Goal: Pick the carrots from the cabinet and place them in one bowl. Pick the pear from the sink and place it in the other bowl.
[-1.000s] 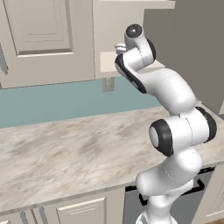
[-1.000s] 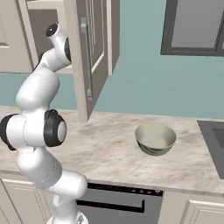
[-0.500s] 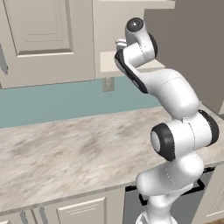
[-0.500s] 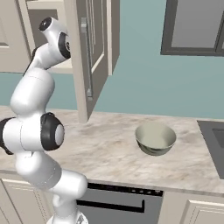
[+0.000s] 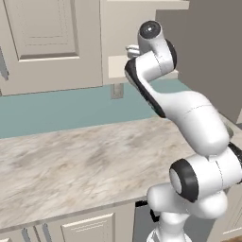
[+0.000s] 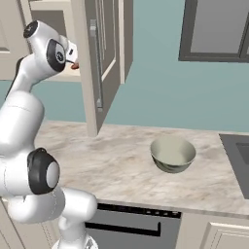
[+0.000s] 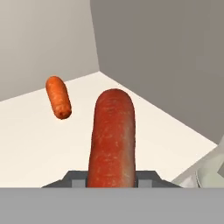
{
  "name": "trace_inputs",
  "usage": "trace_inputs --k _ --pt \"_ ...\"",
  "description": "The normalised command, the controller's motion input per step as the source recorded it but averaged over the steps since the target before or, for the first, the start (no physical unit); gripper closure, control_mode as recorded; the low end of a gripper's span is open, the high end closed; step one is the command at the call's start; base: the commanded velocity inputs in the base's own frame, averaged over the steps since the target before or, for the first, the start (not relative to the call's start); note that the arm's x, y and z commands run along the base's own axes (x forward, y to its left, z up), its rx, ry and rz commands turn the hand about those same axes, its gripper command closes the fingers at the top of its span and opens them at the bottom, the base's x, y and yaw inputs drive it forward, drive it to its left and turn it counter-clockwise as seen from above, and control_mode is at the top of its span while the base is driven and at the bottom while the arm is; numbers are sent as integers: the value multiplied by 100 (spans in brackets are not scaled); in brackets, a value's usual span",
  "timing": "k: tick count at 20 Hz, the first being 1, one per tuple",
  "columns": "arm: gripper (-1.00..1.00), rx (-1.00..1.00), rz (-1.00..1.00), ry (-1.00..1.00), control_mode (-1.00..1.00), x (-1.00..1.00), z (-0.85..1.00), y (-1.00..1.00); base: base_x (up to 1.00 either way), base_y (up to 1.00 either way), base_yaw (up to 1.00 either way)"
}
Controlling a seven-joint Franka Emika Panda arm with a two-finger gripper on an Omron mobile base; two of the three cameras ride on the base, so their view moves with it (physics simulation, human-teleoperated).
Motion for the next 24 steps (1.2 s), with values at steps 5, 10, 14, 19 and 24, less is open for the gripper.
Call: trace_inputs --k 5,10,14,19,24 --pt "100 1 3 0 -100 -100 -1 10 0 0 0" --pt "100 8 8 0 -100 -100 -11 1 0 0 0" --pt "100 1 17 0 -100 -84 -13 10 0 0 0" --pt "100 -6 26 15 -100 -49 -1 7 0 0 0" --pt "100 -9 25 23 -100 -57 1 9 0 0 0"
